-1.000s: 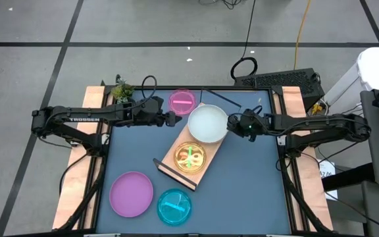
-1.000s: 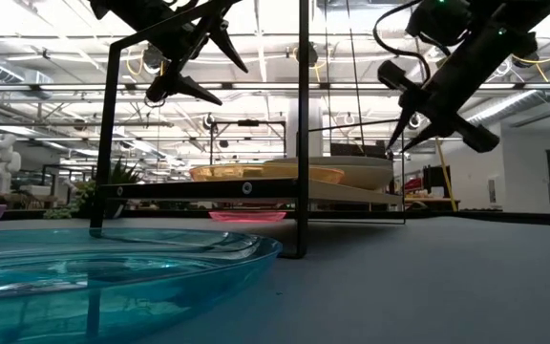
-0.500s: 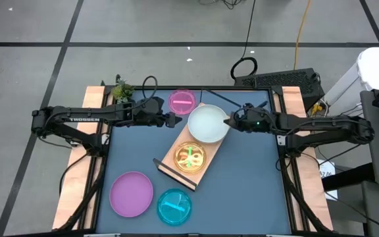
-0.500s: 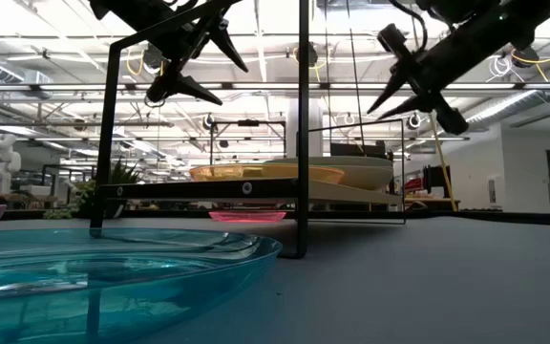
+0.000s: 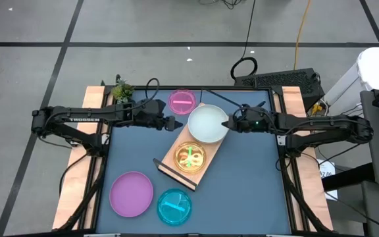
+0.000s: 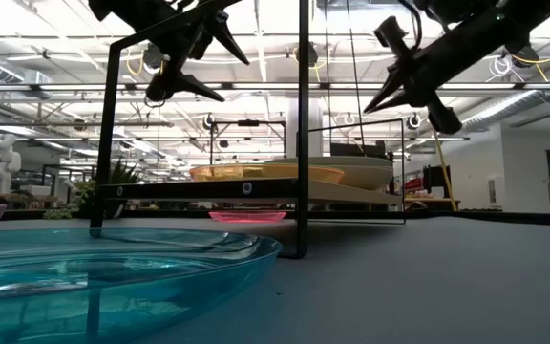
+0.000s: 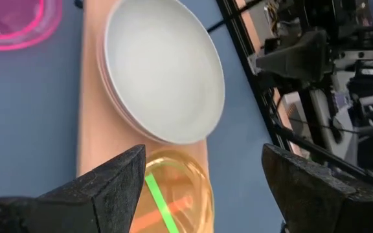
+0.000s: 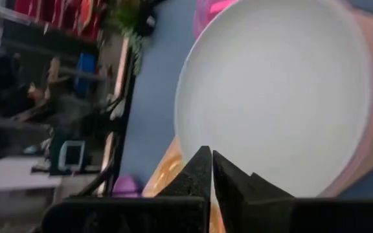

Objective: Place and stack plates onto a shelf
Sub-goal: Stack the blue plate on top of the green plate on the shelf

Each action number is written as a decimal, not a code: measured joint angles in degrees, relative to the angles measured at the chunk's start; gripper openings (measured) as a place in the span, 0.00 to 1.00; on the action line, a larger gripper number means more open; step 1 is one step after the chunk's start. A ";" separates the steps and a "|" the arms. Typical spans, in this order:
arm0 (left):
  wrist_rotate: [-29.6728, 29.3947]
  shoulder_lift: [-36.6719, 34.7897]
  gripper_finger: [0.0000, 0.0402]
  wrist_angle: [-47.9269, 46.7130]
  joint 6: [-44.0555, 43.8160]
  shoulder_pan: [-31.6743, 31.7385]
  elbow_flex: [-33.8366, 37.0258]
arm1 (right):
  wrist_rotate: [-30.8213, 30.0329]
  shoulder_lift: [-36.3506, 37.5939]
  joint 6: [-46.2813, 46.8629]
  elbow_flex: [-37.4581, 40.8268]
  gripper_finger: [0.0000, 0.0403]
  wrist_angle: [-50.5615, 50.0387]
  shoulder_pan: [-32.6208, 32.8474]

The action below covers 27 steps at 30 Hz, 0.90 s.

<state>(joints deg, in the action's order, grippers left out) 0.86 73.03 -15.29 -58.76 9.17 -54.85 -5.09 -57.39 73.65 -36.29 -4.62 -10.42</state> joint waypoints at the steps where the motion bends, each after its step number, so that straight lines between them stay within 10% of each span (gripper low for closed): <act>1: 0.23 0.00 0.77 -0.03 -0.04 -0.24 0.00 | 0.99 0.34 -0.27 0.00 0.00 0.01 0.15; 27: 7.68 -9.62 0.77 -12.90 3.67 -10.50 0.07 | 3.38 5.46 2.17 0.00 0.00 -0.09 15.88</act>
<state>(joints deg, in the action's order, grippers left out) 8.54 63.41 -28.19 -55.09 -1.33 -54.78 -1.71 -51.93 75.82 -36.29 -4.71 5.46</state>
